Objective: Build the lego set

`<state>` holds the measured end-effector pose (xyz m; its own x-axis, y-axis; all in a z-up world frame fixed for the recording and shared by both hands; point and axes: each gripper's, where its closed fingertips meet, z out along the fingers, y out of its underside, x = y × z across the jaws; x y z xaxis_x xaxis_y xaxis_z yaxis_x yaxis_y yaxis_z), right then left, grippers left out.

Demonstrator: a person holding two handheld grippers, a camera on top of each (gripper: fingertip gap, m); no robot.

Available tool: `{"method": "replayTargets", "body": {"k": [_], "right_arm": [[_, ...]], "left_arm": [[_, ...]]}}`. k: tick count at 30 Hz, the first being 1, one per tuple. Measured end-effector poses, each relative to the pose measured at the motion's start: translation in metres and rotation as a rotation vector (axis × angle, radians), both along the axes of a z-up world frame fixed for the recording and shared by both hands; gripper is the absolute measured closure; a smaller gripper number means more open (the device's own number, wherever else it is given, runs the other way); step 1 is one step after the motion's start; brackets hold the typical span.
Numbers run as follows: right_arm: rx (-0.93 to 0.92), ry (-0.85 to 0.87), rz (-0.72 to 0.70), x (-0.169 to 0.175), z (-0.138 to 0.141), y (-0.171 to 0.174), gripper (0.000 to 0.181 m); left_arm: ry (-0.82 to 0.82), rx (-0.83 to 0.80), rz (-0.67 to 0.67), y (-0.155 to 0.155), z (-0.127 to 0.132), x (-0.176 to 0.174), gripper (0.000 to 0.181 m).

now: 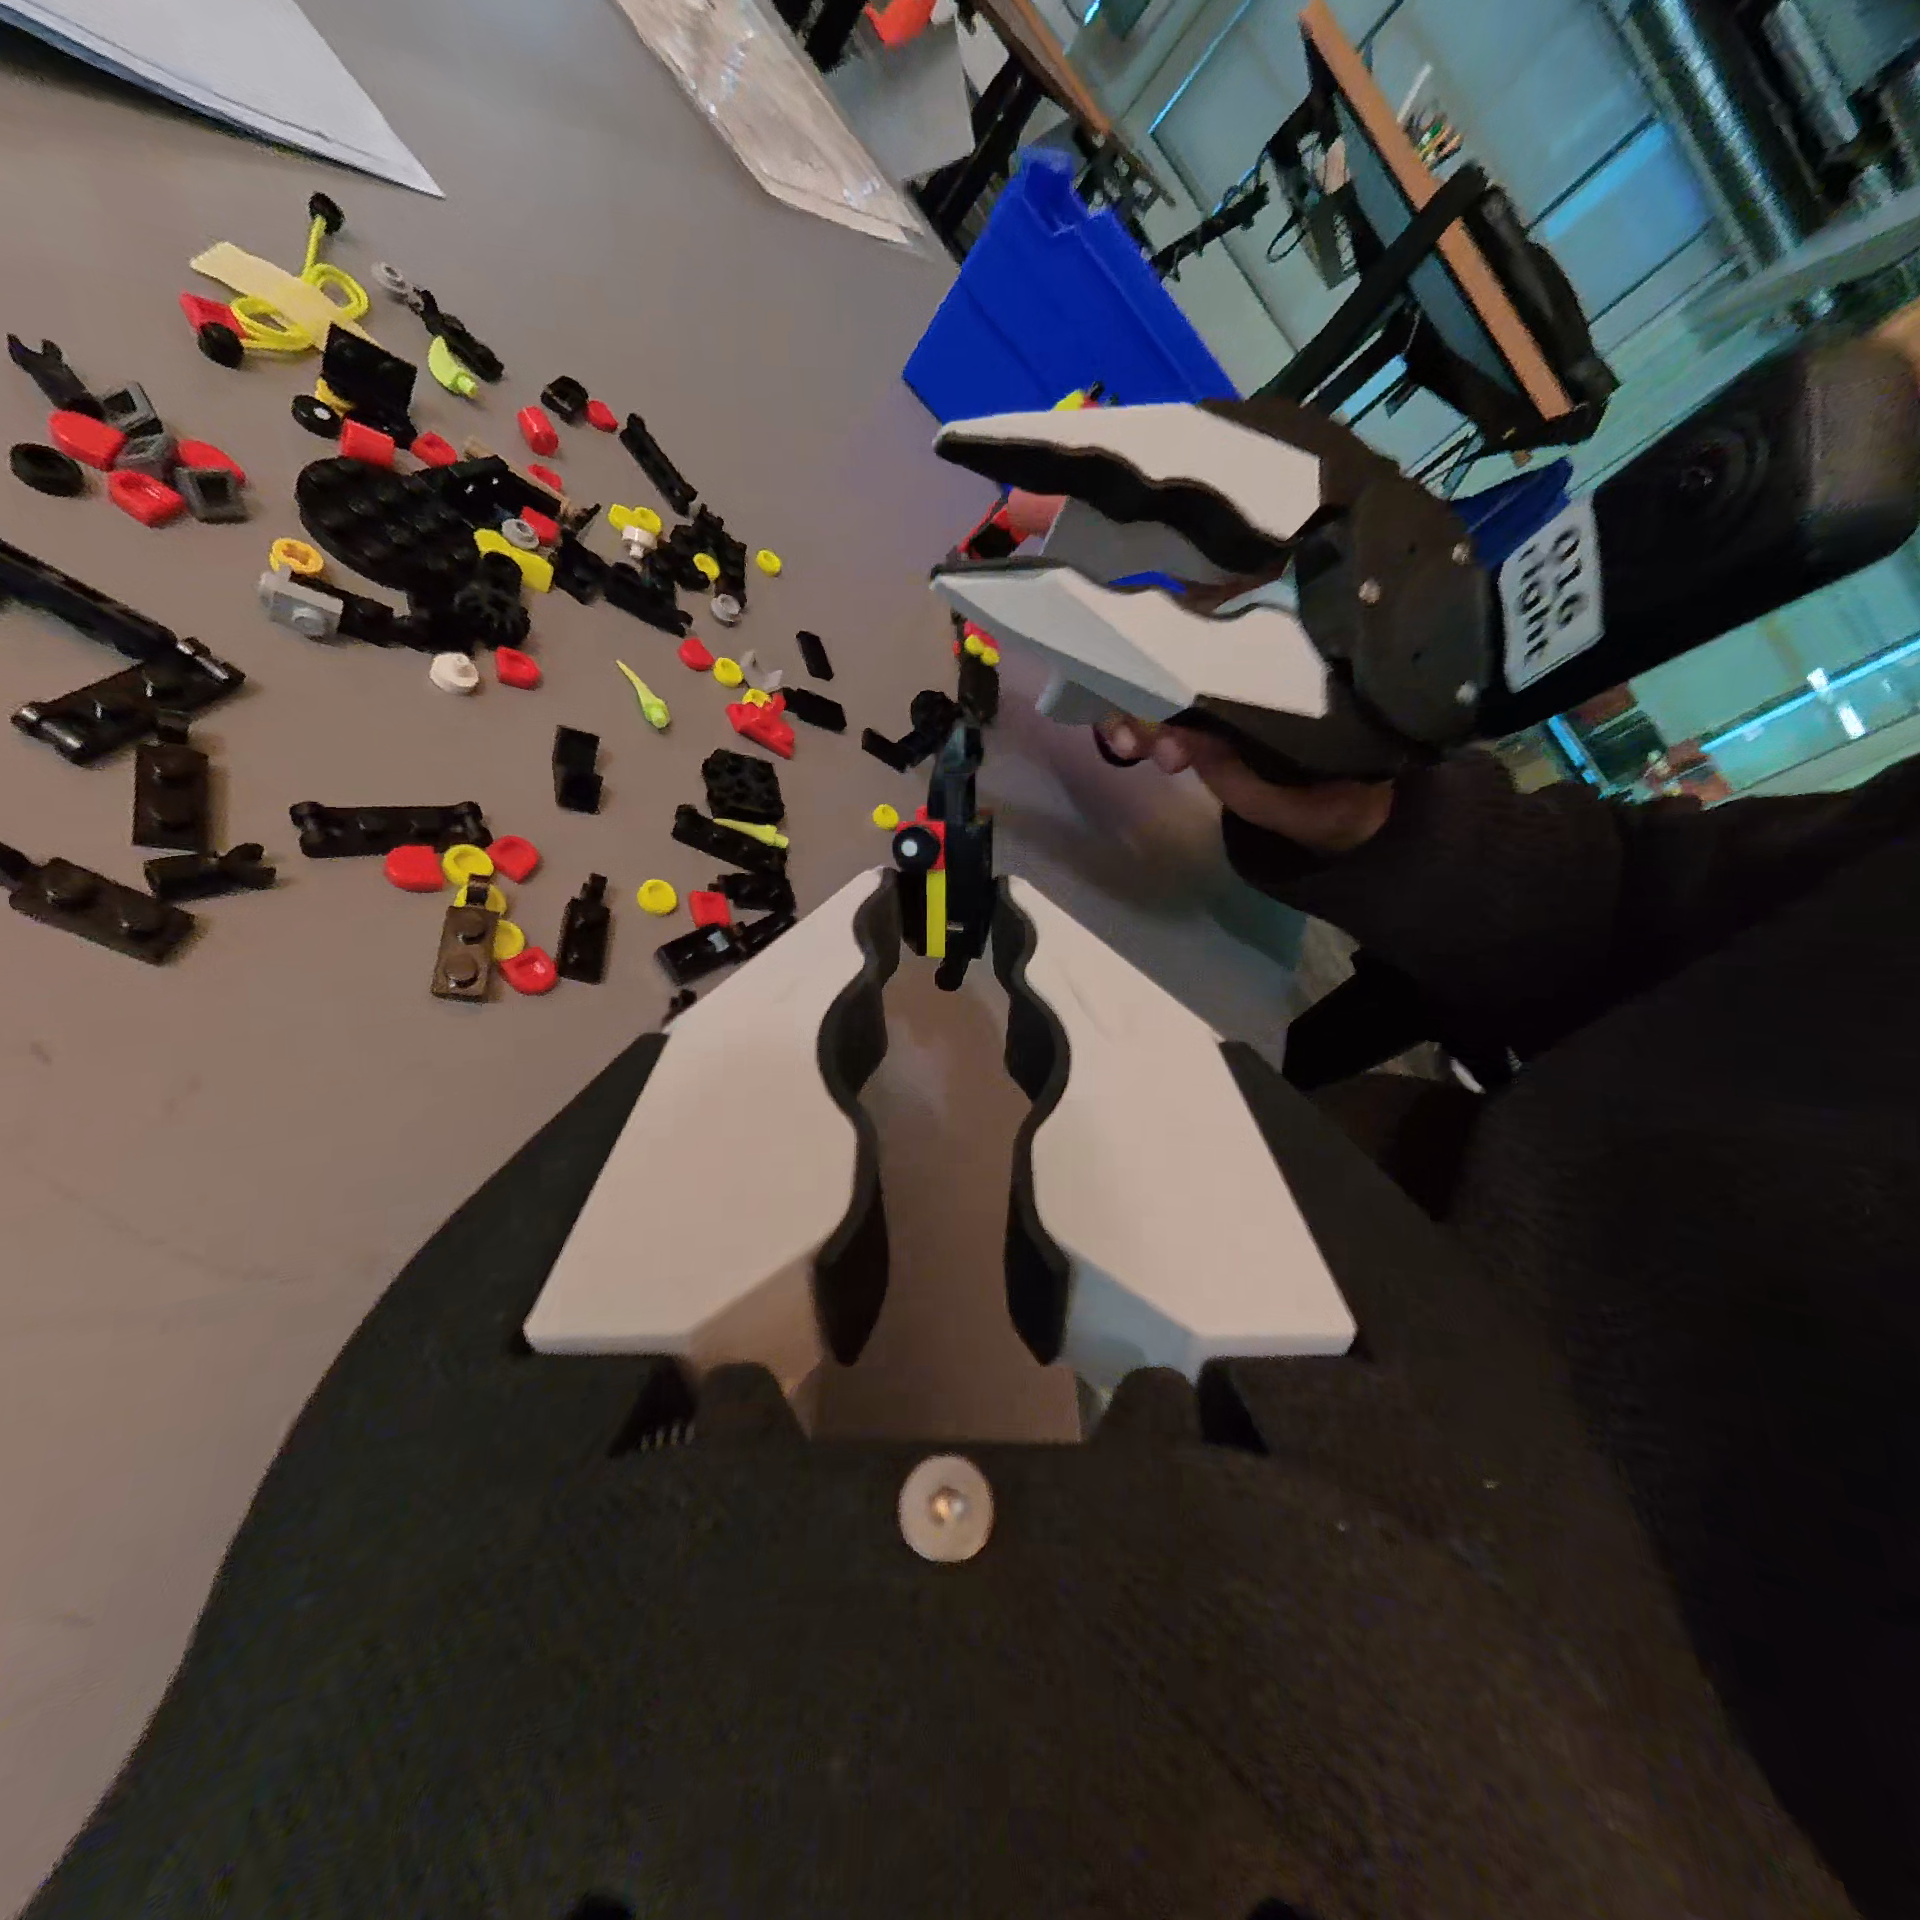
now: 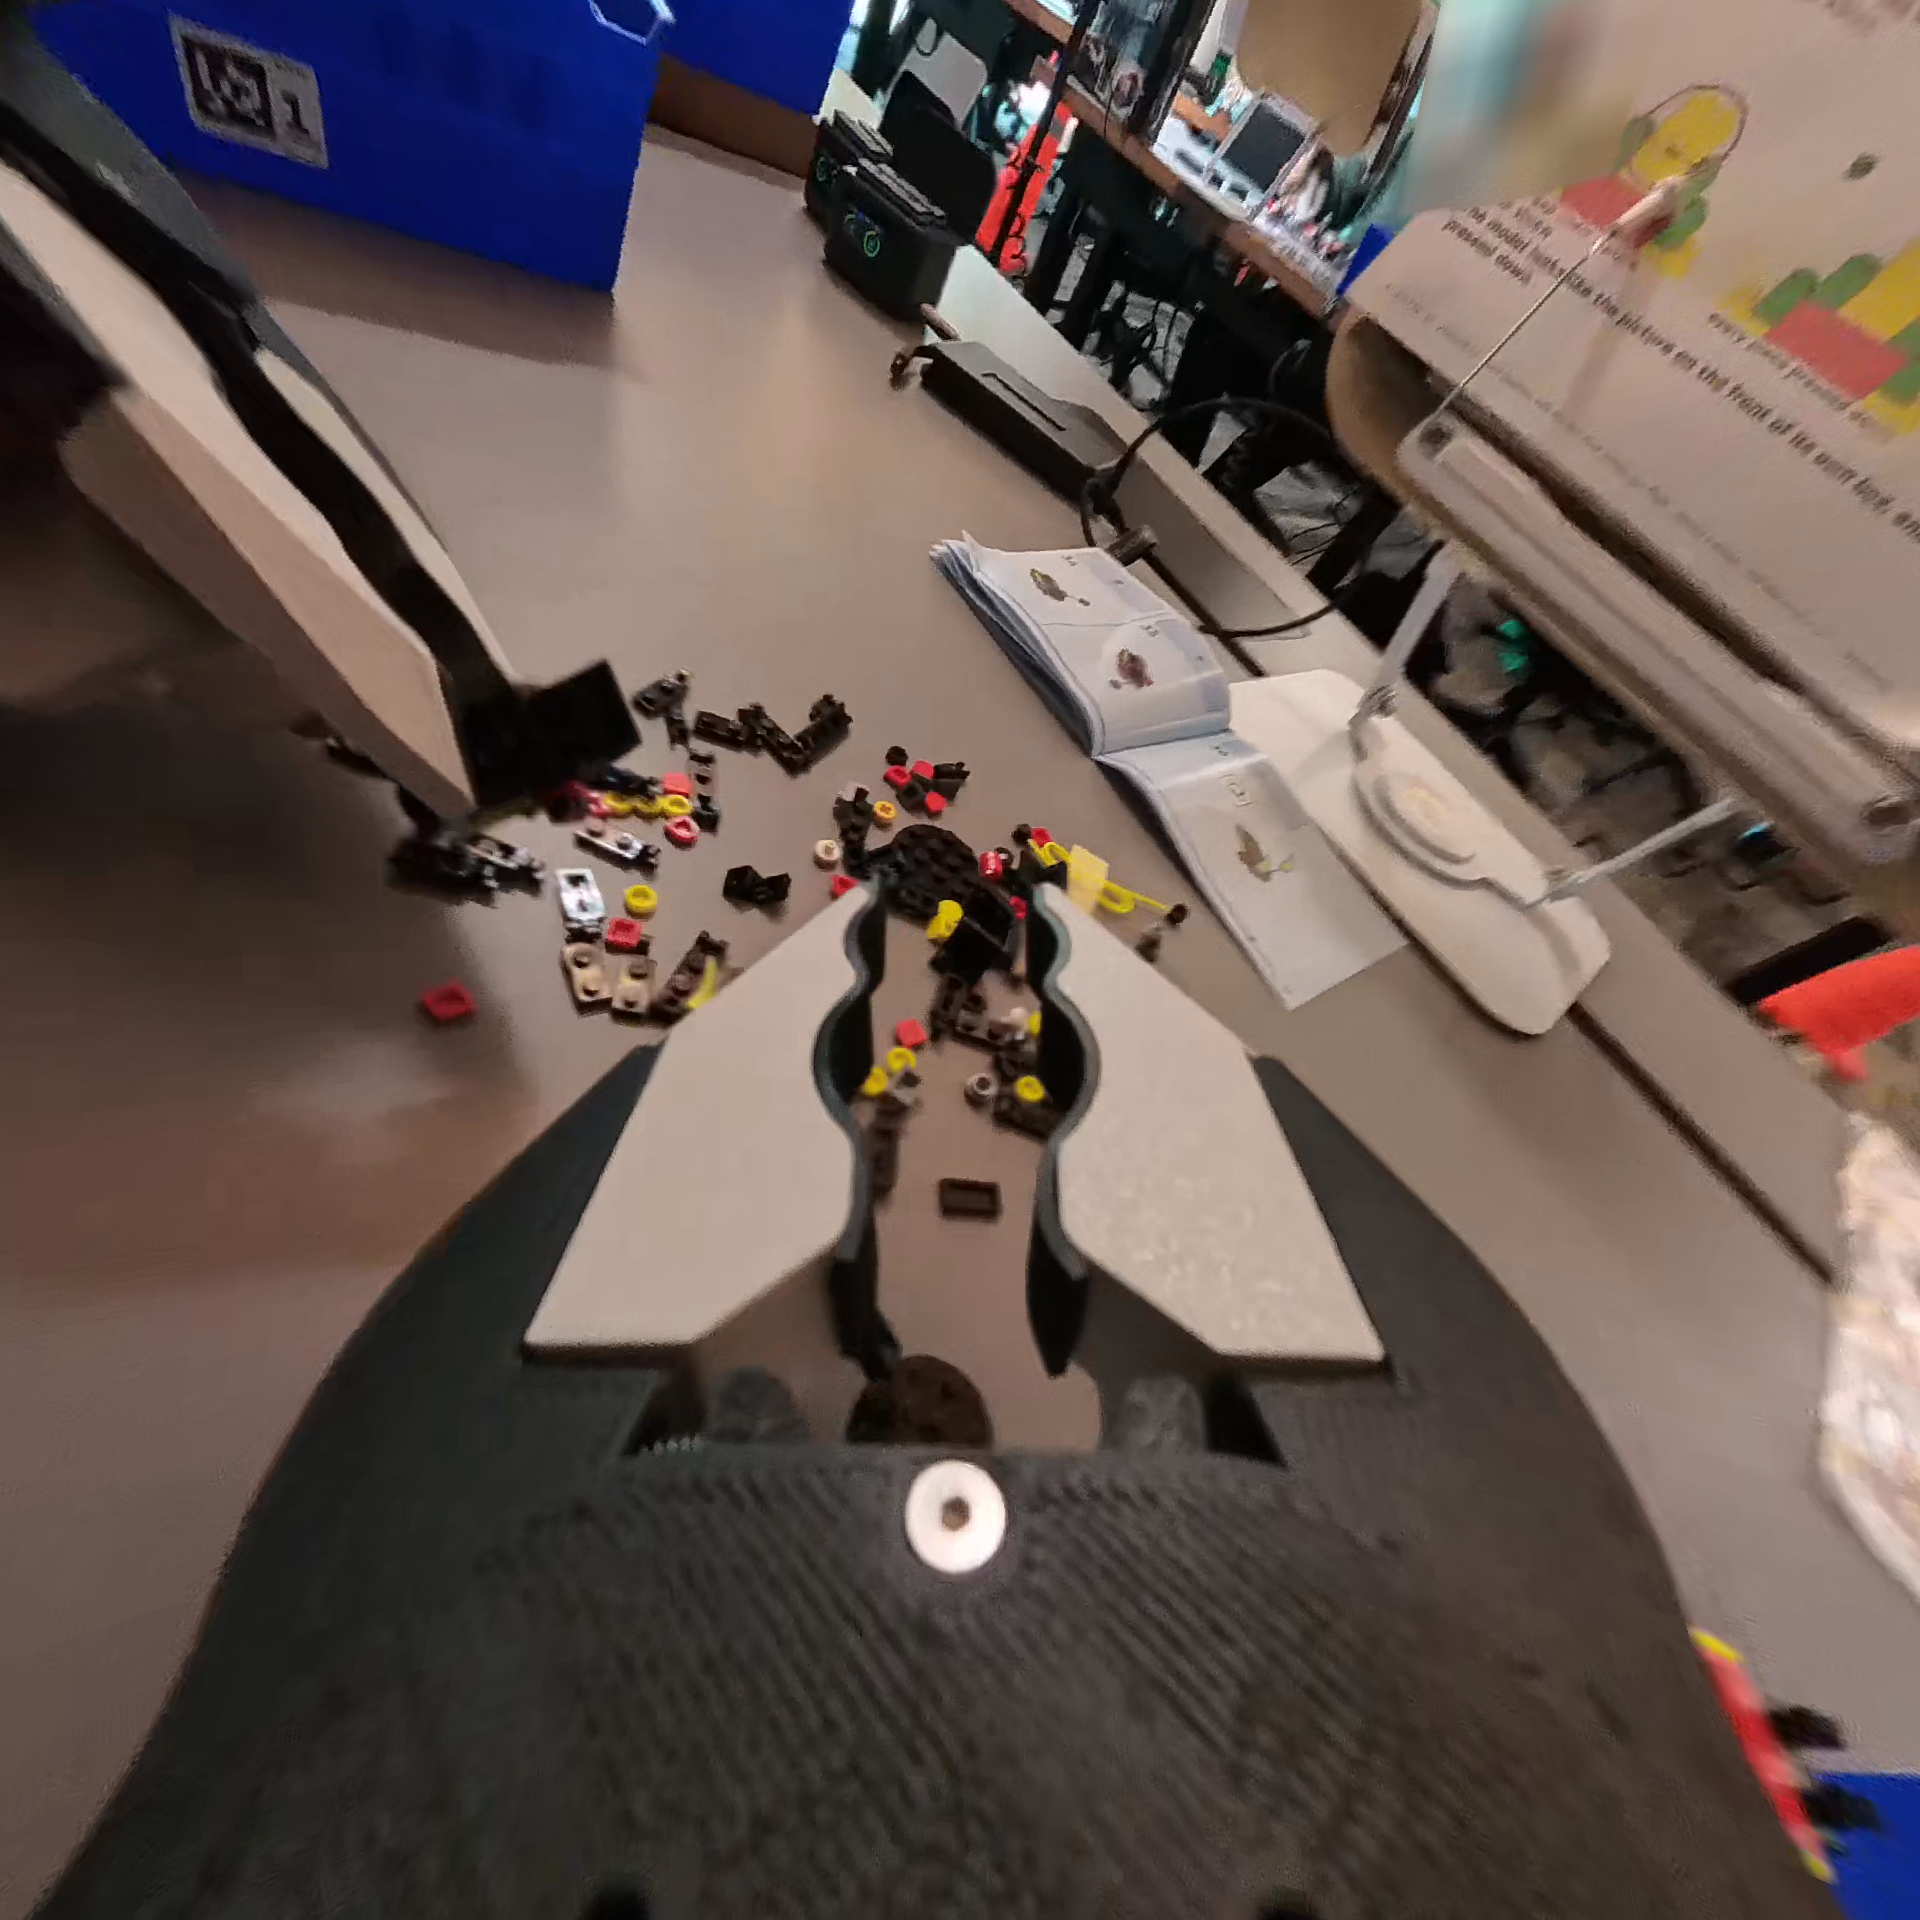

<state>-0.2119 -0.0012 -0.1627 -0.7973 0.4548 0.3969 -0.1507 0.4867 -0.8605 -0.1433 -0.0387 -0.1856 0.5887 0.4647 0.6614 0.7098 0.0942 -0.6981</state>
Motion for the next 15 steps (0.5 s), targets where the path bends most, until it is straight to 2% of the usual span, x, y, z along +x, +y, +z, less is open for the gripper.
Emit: {"method": "replayTargets", "body": {"k": [3,7,11,15], "right_arm": [[-0.057,-0.159,0.041,0.007,-0.004,-0.004,0.162],[-0.057,-0.194,0.054,0.007,-0.010,-0.005,0.173],[-0.104,-0.314,0.078,0.013,-0.013,-0.011,0.175],[-0.111,-0.356,0.073,0.011,-0.017,-0.010,0.179]], "left_arm": [[0.015,-0.065,0.000,-0.001,-0.011,-0.003,0.167],[-0.021,-0.032,-0.001,0.001,-0.013,-0.005,0.167],[-0.049,-0.014,0.020,-0.003,-0.015,-0.009,0.166],[-0.081,0.020,0.043,-0.008,-0.015,-0.014,0.166]]}}
